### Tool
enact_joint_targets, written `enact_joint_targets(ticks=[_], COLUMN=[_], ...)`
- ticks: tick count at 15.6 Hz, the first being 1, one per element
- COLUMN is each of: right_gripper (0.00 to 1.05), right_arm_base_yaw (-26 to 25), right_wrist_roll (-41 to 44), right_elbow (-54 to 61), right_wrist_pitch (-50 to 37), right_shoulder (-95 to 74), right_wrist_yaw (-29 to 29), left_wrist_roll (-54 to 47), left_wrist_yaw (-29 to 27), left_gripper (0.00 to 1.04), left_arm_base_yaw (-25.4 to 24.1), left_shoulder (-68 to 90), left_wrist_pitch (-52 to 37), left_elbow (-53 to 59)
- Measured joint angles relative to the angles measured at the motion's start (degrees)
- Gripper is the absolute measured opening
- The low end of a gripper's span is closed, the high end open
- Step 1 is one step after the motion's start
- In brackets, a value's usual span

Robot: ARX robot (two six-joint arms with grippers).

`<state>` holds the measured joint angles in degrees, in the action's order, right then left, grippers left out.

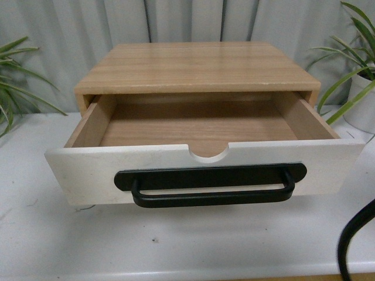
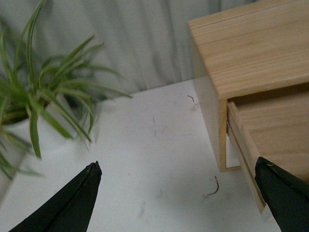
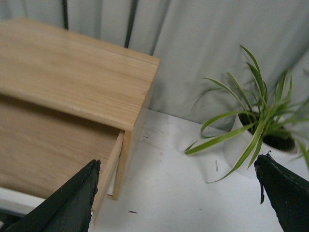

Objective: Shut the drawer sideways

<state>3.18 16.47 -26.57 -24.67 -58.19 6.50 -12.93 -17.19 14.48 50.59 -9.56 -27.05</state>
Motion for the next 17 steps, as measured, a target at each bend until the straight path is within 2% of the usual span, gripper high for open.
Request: enact_joint_targets(ticks=[3, 6, 7, 9, 12, 17], right_gripper=[0.98, 0.98, 0.98, 0.98, 0.98, 0.98], right_arm_base_yaw=[0.81, 2.86, 3.87, 5.95, 8.24, 9.99], right_wrist_roll=[5.33, 34.80, 48.48, 61.59, 66.77, 65.33], right_elbow=[-0.77, -2.75, -3.69, -4.92, -6.45, -9.64], right_wrist_pitch=[0.07, 7.17, 10.80, 15.72, 14.71, 12.31], right_shoulder=[-1.38, -3.61, -4.44, -7.13, -12.33, -18.78], right_wrist_yaw=[-0.02, 0.39, 0.48, 0.37, -0.94, -1.66], left_wrist_roll=[-5.92, -32.06, -41.55, -49.72, -54.40, -55.01], left_wrist_yaw=[-0.02, 2.03, 1.97, 2.03, 1.81, 0.00], left_gripper=[0.98, 0.98, 0.98, 0.98, 0.98, 0.98], left_arm_base_yaw=[1.99, 9.38, 10.67, 12.37, 13.22, 12.37], left_shoulder=[1.55, 4.74, 6.60, 10.34, 17.68, 25.22], left_wrist_pitch=[-0.87, 1.88, 2.32, 1.75, -2.51, -7.93], left_elbow=[-0.79, -2.21, -2.93, -3.39, -4.26, -5.75])
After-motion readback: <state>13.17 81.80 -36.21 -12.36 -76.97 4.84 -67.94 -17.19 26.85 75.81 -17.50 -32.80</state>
